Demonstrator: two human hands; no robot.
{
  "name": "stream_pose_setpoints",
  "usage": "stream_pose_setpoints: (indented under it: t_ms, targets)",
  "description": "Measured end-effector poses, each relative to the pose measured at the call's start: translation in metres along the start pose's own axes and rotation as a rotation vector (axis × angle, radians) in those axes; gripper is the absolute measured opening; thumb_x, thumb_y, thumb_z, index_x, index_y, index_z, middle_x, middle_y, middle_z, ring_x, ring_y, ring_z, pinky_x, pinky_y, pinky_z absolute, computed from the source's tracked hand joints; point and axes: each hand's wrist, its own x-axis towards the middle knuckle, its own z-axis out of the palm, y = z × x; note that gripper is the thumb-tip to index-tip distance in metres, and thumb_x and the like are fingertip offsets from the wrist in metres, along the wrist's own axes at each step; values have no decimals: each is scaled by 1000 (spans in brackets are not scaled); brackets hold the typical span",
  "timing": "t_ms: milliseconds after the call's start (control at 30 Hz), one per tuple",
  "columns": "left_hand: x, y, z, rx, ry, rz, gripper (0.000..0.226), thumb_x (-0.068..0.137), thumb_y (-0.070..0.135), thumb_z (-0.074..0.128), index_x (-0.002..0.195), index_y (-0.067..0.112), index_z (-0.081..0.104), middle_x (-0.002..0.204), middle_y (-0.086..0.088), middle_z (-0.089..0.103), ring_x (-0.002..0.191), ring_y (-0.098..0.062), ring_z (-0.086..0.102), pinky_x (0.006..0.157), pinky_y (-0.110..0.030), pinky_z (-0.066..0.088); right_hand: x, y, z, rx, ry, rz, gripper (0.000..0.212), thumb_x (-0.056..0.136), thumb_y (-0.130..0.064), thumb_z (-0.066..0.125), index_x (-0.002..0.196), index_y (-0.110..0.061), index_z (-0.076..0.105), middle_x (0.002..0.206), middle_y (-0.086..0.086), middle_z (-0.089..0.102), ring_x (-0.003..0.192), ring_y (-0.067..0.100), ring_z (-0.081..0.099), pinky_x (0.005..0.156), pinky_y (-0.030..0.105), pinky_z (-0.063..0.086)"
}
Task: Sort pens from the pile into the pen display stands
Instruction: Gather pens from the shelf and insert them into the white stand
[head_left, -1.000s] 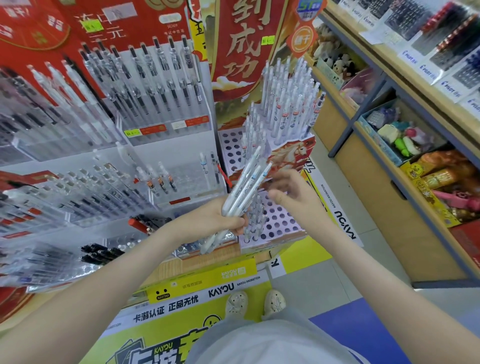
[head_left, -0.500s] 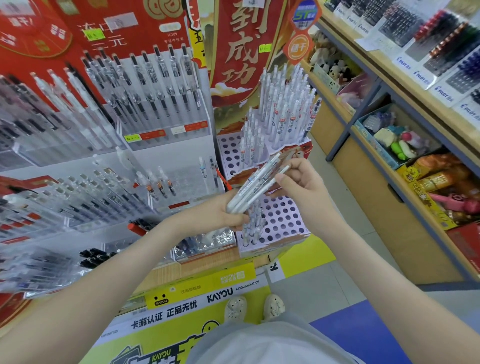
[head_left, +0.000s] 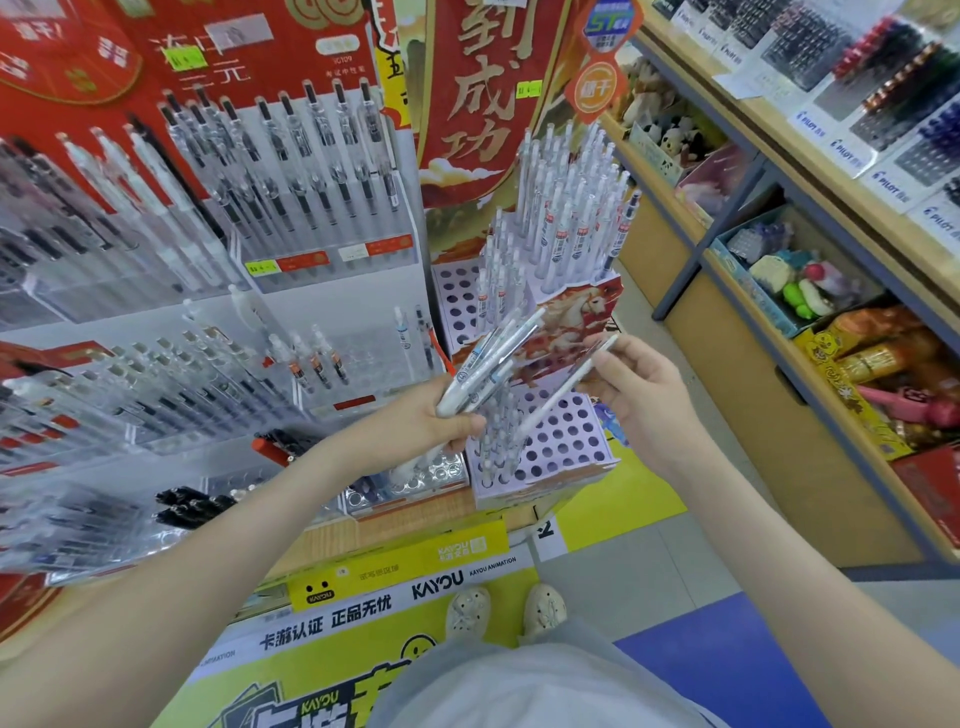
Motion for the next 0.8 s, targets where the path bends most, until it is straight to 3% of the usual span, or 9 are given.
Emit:
stream_pose_setpoints:
  t_ms: [200, 333, 467, 567, 667, 800]
  targets:
    - [5, 1, 9, -11, -18, -8, 18, 90, 20, 65, 104, 23, 54, 90, -4, 69, 66, -7, 58, 65, -24, 51, -5, 6, 7, 124, -45, 19, 13, 91, -1, 53, 100, -5, 61, 104, 20, 59, 96, 29, 60, 80, 31, 54]
    - [6, -4, 10, -16, 37, -11, 19, 91, 17, 64, 103, 26, 53, 86, 0, 69, 63, -6, 57, 62, -22, 51, -5, 4, -1, 50, -10, -41, 15, 95, 1, 48, 94, -8, 59, 90, 9, 61, 87, 24, 61, 79, 35, 54]
    - [2, -11, 7, -7, 100, -27, 20, 91, 18, 64, 101, 29, 51, 65, 12, 64, 59, -4, 56, 57, -21, 49, -8, 8, -14, -307, 25, -112, 12, 95, -1, 47, 92, -8, 56, 87, 12, 56, 80, 20, 59, 78, 33, 53]
    - [-2, -13, 7, -32, 111, -7, 22, 91, 17, 64, 101, 29, 49, 71, 8, 61, 61, -4, 57, 59, -19, 49, -12, 21, -11, -578, -120, -103, 8, 94, -4, 53, 94, -9, 59, 84, 4, 62, 76, 18, 60, 71, 34, 50]
    - [-4, -12, 9, -52, 117, 3, 22, 91, 13, 63, 109, 19, 50, 73, 6, 59, 59, -2, 57, 59, -17, 48, -14, 34, -7, -713, -223, -72, 5, 93, -10, 56, 97, -11, 61, 84, -1, 63, 78, 21, 60, 69, 34, 49]
    - [-5, -11, 10, -66, 135, 4, 20, 91, 10, 62, 106, 16, 50, 74, 4, 59, 58, 0, 57, 58, -15, 47, -14, 44, -5, -859, -354, -64, 9, 91, -15, 61, 91, -23, 58, 85, -9, 65, 81, 3, 60, 76, 23, 49]
